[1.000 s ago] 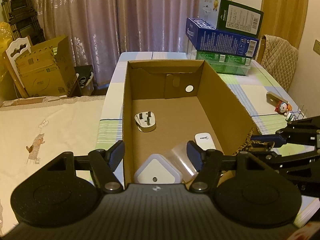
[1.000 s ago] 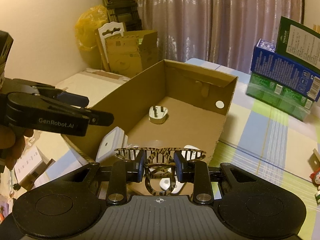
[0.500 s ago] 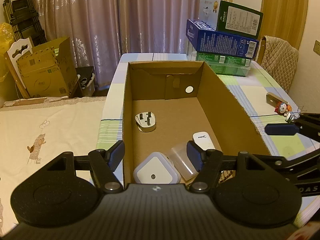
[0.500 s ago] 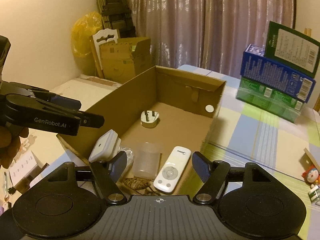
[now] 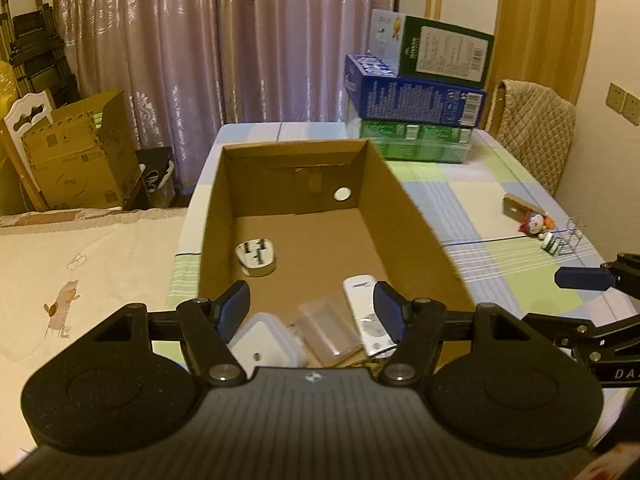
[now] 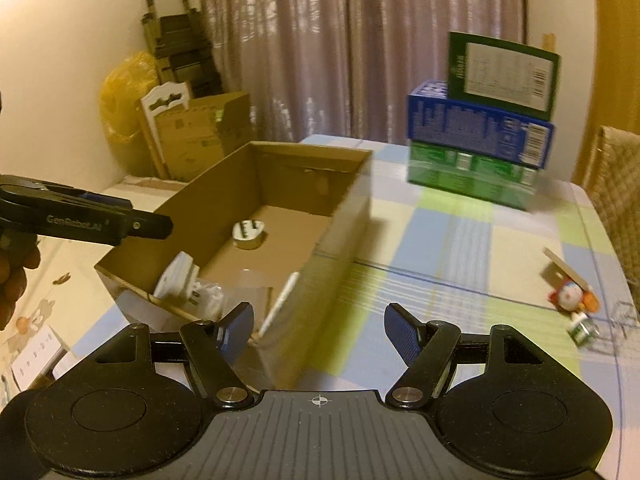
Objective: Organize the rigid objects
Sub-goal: 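Move both open tools back over the remaining table items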
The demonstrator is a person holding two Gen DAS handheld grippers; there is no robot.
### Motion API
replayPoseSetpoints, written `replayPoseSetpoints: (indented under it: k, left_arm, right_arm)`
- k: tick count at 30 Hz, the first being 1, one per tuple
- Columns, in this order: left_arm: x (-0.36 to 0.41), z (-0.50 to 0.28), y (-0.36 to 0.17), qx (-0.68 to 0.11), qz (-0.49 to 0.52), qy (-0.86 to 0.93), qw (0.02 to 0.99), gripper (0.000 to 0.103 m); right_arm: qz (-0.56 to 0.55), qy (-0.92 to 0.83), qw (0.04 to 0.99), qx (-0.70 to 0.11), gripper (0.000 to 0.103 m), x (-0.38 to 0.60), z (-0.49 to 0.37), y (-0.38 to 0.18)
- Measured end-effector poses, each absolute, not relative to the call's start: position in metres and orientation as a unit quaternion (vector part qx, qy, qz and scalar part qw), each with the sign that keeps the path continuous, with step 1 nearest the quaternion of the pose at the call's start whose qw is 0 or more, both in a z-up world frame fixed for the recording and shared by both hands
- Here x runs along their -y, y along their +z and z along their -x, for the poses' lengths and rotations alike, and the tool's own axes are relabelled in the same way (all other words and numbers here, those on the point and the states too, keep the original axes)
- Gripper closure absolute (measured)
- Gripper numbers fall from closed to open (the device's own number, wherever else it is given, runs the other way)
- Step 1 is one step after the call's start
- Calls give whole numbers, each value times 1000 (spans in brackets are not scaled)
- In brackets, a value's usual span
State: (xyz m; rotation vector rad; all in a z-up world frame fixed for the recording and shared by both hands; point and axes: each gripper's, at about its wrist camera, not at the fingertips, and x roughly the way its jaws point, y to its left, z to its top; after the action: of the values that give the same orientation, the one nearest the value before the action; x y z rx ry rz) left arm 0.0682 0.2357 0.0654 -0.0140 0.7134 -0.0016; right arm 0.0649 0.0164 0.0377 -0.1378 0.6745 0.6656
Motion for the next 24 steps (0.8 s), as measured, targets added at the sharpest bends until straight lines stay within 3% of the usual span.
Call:
replayPoseSetpoints:
  k: [24]
  left_arm:
    - [-90, -89, 82, -330, -9, -107, 938, 38]
  right_arm:
    - [1, 153, 936, -317, 34, 159, -62, 57]
